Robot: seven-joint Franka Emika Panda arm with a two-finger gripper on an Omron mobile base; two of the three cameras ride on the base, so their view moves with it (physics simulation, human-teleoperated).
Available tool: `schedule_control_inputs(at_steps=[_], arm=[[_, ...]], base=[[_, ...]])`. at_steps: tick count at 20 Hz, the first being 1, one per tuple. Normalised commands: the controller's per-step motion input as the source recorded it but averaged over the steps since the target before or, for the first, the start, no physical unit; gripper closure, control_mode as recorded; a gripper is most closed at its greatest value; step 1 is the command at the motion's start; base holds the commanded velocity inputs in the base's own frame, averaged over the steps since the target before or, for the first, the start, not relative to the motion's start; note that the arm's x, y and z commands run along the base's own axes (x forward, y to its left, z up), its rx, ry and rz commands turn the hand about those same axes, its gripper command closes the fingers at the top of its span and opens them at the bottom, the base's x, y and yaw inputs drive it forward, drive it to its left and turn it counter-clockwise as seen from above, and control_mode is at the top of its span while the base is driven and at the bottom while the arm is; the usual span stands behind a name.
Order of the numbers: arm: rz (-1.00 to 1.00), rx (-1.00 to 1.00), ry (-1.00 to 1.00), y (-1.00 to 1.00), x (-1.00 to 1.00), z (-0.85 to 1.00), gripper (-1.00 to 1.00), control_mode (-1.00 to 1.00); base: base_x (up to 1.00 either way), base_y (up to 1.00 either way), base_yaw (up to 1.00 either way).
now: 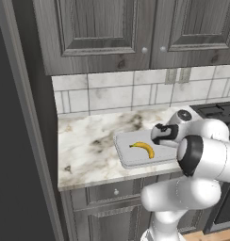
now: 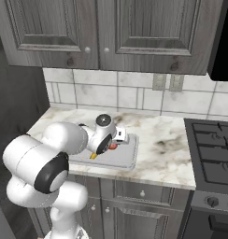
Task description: Pick the banana and peach from the fridge and place them inside the tupperware on the counter.
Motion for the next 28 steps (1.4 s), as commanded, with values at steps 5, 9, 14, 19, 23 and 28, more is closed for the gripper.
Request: schedule_control_inputs(at_steps=[5, 9, 14, 19, 23, 28], arm=[[0.0, 0.0, 0.0, 0.0, 0.17, -0.18, -1.0, -1.0], [0.0, 0.0, 0.0, 0.0, 0.05, -0.08, -1.0, -1.0], [0.0, 0.0, 0.0, 0.0, 0.0, 0.03, -1.0, -1.0], [0.0, 0.0, 0.0, 0.0, -0.18, 0.48, -1.0, -1.0], [0.0, 0.0, 0.0, -0.04, -0.11, 0.84, -1.0, -1.0], [0.0, 0.0, 0.0, -0.16, -0.57, 0.86, -1.0, -1.0]], base=[[0.0, 0.0, 0.0], [0.0, 0.0, 0.0], [0.0, 0.0, 0.0], [0.0, 0.0, 0.0], [0.0, 0.0, 0.0], [0.0, 0.0, 0.0]])
